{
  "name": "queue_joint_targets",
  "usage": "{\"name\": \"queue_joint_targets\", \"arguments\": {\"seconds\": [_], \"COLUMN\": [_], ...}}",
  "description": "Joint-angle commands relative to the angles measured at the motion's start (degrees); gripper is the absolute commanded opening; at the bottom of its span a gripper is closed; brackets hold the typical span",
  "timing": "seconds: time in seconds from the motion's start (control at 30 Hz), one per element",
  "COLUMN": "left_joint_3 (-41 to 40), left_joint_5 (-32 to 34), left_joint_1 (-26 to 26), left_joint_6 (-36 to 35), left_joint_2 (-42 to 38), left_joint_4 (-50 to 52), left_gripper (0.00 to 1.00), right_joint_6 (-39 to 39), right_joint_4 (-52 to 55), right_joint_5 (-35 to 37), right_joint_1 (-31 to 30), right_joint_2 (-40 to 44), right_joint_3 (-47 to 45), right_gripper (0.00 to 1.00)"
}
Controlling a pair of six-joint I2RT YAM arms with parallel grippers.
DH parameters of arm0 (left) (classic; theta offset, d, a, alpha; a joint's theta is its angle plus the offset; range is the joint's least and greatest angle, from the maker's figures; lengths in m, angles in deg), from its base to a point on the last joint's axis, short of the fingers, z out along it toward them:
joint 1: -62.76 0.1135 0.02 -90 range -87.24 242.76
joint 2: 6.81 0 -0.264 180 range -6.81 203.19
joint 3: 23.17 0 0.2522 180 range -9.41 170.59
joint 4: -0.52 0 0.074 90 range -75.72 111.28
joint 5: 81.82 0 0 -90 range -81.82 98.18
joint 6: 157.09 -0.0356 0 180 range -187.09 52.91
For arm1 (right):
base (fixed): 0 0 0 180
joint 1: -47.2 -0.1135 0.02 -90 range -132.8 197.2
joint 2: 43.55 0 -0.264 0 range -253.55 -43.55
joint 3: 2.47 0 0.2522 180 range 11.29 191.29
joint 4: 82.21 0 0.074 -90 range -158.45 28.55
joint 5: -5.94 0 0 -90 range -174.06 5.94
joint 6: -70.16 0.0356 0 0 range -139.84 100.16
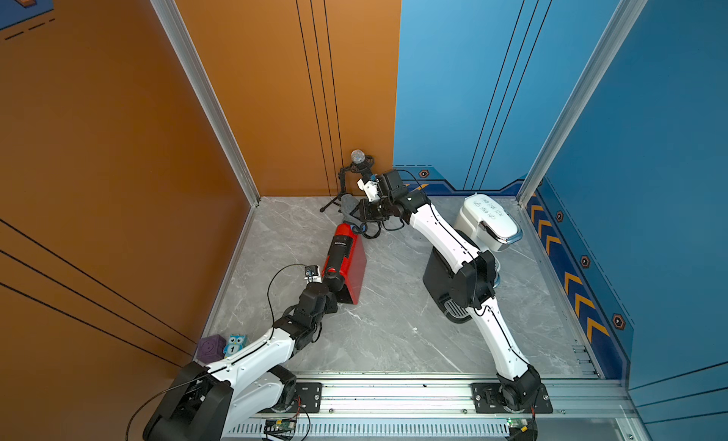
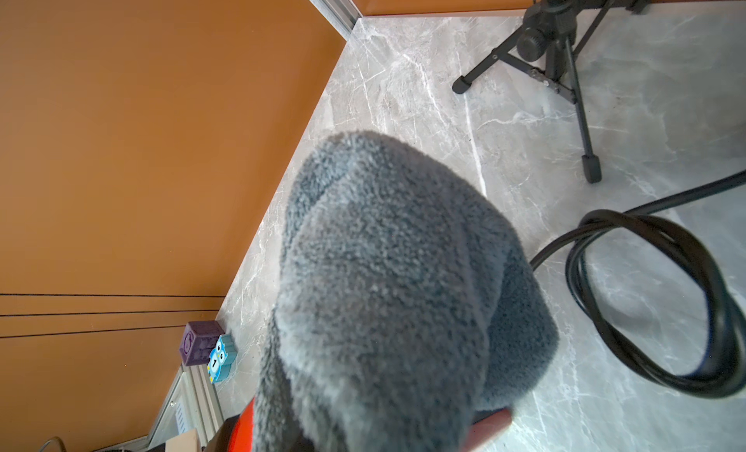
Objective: Wipe the surface of a coffee machine
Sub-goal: Wipe the dirt from the surface of the coffee machine.
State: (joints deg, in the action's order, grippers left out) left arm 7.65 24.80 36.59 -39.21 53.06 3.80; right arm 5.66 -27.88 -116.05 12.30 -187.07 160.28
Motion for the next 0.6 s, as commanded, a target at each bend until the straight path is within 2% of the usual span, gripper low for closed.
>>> {"name": "queue_joint_targets", "arguments": {"seconds": [0.0,0.23,0.47,0.57], "left_joint_3": [2.4,3.4,-0.8,-1.8], "left_joint_5": [-1.5,-3.8,0.3,1.1], "left_joint_1": [1.8,2.8,-1.1,-1.3], "left_joint_6": [2.8,2.7,6.3,6.8], "left_joint_2": [0.6,4.1,0.3,-1.6], "left_joint_4": [9.5,8.8,5.7,5.7], "left_gripper": [0.04,0.02,0.0,0.0], "right_joint_6": [-2.6,-5.3,-7.0,-8.4], "right_joint_4": [1.5,-0.8,-1.6,-3.1], "right_joint_5": [-5.1,8.1,15.9,19.4], "right_joint_1": [-3.3,-4.1,-4.9,-8.8], "right_joint_2": [-3.9,11.3,21.7,26.1], "right_joint_3": [-4.7,-22.0,-24.7,-28.3], "right_gripper": [0.13,0.12,0.12,0.12]}}
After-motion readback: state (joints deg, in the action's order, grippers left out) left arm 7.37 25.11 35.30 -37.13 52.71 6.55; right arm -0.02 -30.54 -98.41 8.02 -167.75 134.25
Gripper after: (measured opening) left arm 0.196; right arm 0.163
